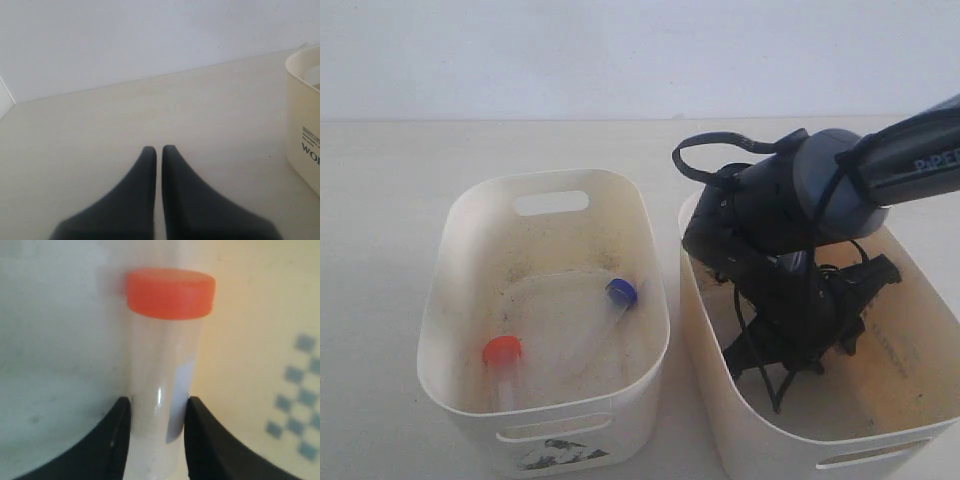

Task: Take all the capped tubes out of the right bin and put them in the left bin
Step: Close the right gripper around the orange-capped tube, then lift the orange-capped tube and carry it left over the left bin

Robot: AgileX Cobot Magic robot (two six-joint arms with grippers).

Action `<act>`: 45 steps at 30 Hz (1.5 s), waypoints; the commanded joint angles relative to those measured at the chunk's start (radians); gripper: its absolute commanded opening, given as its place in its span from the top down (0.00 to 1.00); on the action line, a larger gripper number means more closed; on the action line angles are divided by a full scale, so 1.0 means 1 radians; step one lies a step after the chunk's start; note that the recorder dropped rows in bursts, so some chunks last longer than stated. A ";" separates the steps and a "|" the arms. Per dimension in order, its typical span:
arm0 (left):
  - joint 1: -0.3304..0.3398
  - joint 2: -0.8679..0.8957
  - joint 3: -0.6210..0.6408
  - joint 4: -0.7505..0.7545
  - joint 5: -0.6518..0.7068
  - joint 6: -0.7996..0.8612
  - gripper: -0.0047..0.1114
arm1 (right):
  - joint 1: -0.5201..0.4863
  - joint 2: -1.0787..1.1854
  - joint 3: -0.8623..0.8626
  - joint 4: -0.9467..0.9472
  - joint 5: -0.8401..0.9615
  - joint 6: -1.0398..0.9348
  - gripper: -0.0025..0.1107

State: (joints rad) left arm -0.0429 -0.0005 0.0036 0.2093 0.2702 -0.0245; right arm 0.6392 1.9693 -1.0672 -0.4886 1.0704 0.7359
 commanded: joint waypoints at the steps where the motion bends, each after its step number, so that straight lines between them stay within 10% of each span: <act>1: -0.001 0.000 -0.004 -0.004 -0.009 -0.013 0.92 | -0.001 -0.066 0.008 0.122 -0.117 -0.013 0.98; 45: -0.001 0.000 -0.004 -0.004 -0.009 -0.013 0.92 | -0.001 -0.474 -0.035 0.173 -0.100 -0.171 0.98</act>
State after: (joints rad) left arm -0.0429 -0.0005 0.0036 0.2093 0.2702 -0.0245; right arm 0.6392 1.5212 -1.0755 -0.3238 0.9698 0.5765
